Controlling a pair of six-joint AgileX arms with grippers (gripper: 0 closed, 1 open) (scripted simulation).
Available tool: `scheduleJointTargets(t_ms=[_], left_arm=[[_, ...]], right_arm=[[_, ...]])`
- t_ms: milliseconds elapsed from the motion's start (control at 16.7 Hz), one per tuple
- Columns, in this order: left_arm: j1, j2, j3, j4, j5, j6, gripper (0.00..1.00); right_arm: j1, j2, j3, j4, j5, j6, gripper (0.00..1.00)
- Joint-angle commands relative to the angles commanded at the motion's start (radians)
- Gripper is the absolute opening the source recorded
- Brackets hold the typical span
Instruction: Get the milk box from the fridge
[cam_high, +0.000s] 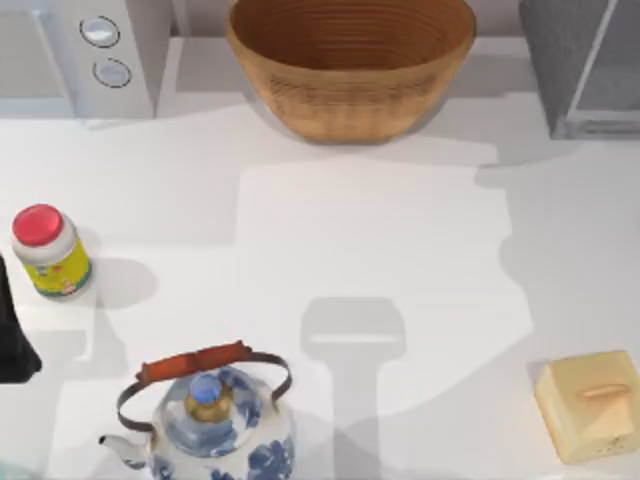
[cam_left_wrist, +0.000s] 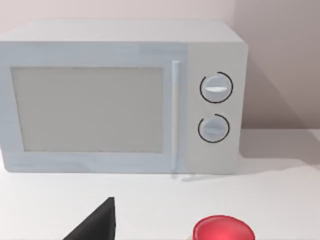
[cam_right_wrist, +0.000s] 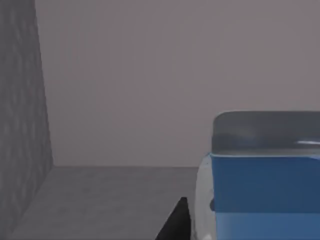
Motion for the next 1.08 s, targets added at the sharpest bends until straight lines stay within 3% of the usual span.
scheduleJointTargets(t_ms=[420, 1080], left_arm=[[0.000, 0.000, 0.000, 0.000, 0.000, 0.000, 1.00], [0.000, 0.000, 0.000, 0.000, 0.000, 0.000, 1.00]], right_arm=[[-0.039, -0.148, -0.334, 0.141, -0.027, 0.001, 0.00], [-0.016, -0.292, -0.397, 0.063, -0.013, -0.003, 0.00]])
